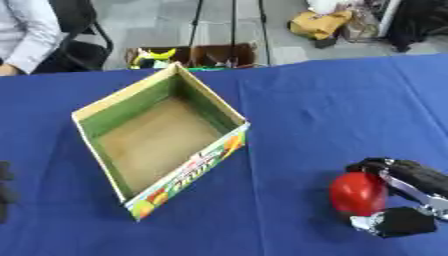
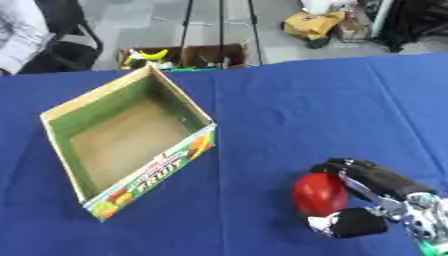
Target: Pick up objects on the table and place them in the box.
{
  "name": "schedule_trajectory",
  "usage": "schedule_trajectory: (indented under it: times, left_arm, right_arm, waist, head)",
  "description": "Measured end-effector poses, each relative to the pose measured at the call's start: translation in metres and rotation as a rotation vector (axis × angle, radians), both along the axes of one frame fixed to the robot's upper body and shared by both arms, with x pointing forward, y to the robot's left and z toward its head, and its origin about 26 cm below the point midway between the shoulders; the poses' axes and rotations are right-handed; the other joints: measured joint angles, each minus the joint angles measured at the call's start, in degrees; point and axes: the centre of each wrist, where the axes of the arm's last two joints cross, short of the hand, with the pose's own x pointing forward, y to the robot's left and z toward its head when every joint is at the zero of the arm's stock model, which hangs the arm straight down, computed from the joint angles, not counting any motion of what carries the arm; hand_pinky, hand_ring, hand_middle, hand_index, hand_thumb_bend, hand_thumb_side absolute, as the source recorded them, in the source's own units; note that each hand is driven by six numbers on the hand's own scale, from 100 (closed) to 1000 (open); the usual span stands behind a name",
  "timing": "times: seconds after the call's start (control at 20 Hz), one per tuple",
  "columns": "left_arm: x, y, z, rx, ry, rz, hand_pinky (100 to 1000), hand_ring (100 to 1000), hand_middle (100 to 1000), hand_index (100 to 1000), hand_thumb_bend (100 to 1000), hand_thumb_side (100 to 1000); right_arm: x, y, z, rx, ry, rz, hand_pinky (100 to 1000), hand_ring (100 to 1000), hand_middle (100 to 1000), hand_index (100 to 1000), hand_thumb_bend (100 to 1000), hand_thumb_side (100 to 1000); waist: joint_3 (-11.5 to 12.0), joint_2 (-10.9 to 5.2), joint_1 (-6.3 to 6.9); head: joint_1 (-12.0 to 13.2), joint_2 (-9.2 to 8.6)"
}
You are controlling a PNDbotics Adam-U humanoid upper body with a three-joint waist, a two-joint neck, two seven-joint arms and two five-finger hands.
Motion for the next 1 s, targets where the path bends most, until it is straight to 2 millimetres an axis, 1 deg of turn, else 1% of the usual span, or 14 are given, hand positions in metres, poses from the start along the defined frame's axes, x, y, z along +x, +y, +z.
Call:
schedule_trajectory:
  times: [0.1, 0.2, 0.35, 0.4, 0.55, 0.6, 0.7, 0.8, 0.85, 1.0]
  left_arm:
    - [0.0, 0.0, 0.0, 0.0, 0.0, 0.0, 188, 392, 498, 657, 100, 836]
    - [0.0, 0.0, 0.0, 0.0, 0.0, 0.0, 188, 392, 499, 657, 100, 835]
    - [0.0, 0.0, 0.0, 0.0, 0.0, 0.0, 189, 394, 499, 657, 100, 835]
    - [0.0, 0.0, 0.0, 0.0, 0.0, 0.0, 189, 395, 499, 657, 100, 835]
    - [0.0, 0.0, 0.0, 0.0, 0.0, 0.0, 190, 397, 499, 657, 100, 835]
    - [0.0, 0.0, 0.0, 0.0, 0.0, 0.0, 191, 397, 499, 657, 100, 835]
    - [0.0, 0.0, 0.0, 0.0, 0.0, 0.0, 193, 398, 499, 657, 100, 834]
    - [0.0, 0.0, 0.0, 0.0, 0.0, 0.0, 193, 398, 499, 657, 100, 834]
    - [0.0, 0.0, 0.0, 0.0, 0.0, 0.0, 195, 401, 499, 657, 100, 834]
    - [0.0, 0.0, 0.0, 0.0, -0.001, -0.001, 198, 403, 499, 657, 100, 832]
  right_arm:
    - [0.0001, 0.0003, -0.0002, 0.012, -0.005, -0.004, 508, 534, 815, 911, 306, 656]
    - [0.0002, 0.0011, -0.0008, 0.027, -0.008, -0.006, 493, 518, 815, 910, 227, 582]
    - [0.0004, 0.0019, -0.0005, 0.043, -0.009, -0.008, 472, 499, 806, 898, 115, 501]
    - [0.0006, 0.0021, 0.0, 0.049, -0.009, -0.009, 466, 494, 804, 894, 100, 471]
    - [0.0009, 0.0025, 0.0009, 0.069, -0.01, -0.014, 467, 485, 801, 899, 100, 361]
    - [0.0008, 0.0025, 0.001, 0.076, -0.007, -0.017, 469, 482, 802, 902, 113, 311]
    - [0.0006, 0.0028, 0.0014, 0.09, -0.001, -0.022, 477, 476, 807, 907, 129, 248]
    - [0.0005, 0.003, 0.0017, 0.103, 0.007, -0.025, 477, 476, 807, 907, 129, 248]
    - [0.0004, 0.0031, 0.0018, 0.11, 0.009, -0.027, 491, 469, 809, 906, 100, 197]
    - [0.0004, 0.0031, 0.0018, 0.136, 0.012, -0.029, 489, 465, 813, 904, 100, 163]
  waist:
    - [0.0, 0.08, 0.01]
    - [0.0, 0.18, 0.03]
    - [0.0, 0.21, 0.07]
    - [0.0, 0.25, 0.08]
    - [0.0, 0.36, 0.14]
    - [0.0, 0.38, 0.15]
    - [0.0, 0.47, 0.15]
    - [0.0, 0.48, 0.15]
    - [-0.1, 0.48, 0.15]
    - [-0.1, 0.48, 0.15]
  head:
    - [0.0, -0.07]
    - [0.0, -0.11]
    - [0.0, -0.25]
    - [0.0, -0.25]
    - [0.0, -0.26]
    - [0.0, -0.26]
    - [0.0, -0.26]
    - [0.0, -0.26]
    - [0.0, -0.26]
    - [0.0, -0.26]
